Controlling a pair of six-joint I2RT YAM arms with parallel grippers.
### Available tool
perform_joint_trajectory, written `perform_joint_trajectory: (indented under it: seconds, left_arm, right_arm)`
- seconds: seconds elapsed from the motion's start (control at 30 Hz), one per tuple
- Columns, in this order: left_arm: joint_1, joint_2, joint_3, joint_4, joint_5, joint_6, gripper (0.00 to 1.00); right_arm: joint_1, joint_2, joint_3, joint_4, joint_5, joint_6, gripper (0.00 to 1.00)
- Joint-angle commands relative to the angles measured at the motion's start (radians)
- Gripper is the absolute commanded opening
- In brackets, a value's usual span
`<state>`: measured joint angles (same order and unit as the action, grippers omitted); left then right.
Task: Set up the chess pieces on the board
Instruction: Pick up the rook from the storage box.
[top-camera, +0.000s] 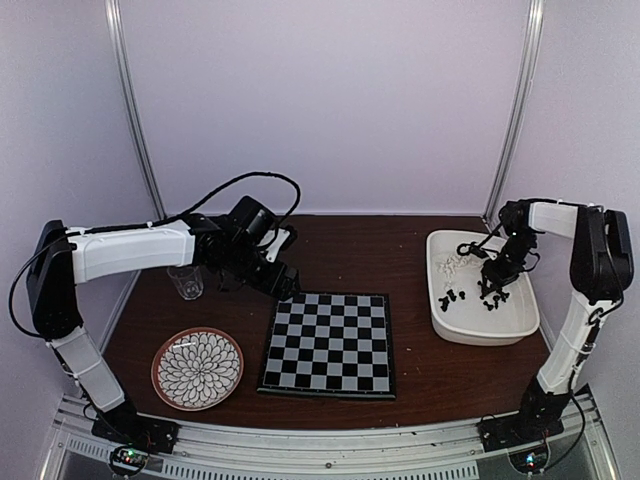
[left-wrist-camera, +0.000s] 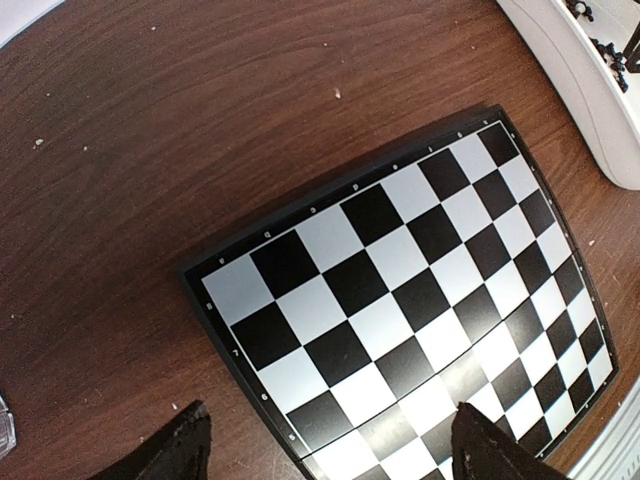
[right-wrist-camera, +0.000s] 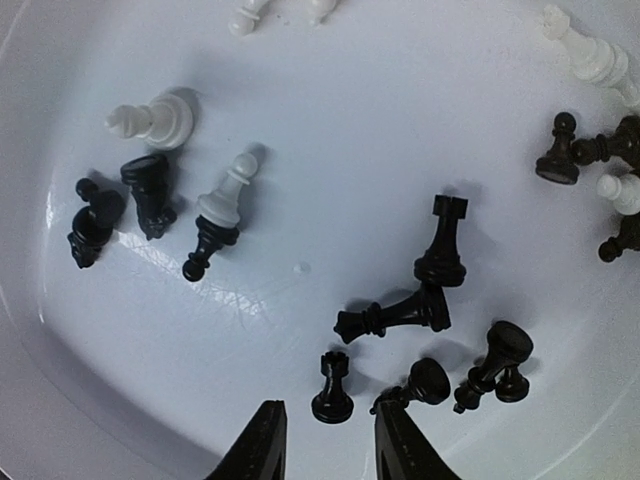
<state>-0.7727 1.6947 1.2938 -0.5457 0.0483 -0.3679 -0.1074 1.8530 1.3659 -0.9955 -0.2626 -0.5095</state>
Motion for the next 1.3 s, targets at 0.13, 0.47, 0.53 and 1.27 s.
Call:
perform_joint_trajectory:
  seconds: [0.13,0.47,0.53,1.27]
  left_arm:
    - [-0.001,0.014,0.004,0.037,0.021,0.005,0.83]
    - [-0.002,0.013,-0.012,0.037,0.02,0.004,0.83]
    - [-0.002,0.013,-0.014,0.036,0.02,0.004,0.83]
    - [-0.002,0.011,-0.021,0.033,0.018,0.006,0.83]
  right_arm:
    - [0.0,0.025,-0.011,-0.037,0.106,-0.021,0.35]
    - [0.015,0.057,-0.015,-0.051,0.097,-0.035,0.35]
    - [0.017,0.066,-0.017,-0.05,0.097,-0.034,0.35]
    - [0.035,0.106,-0.045,-0.033,0.169,-0.018,0.16]
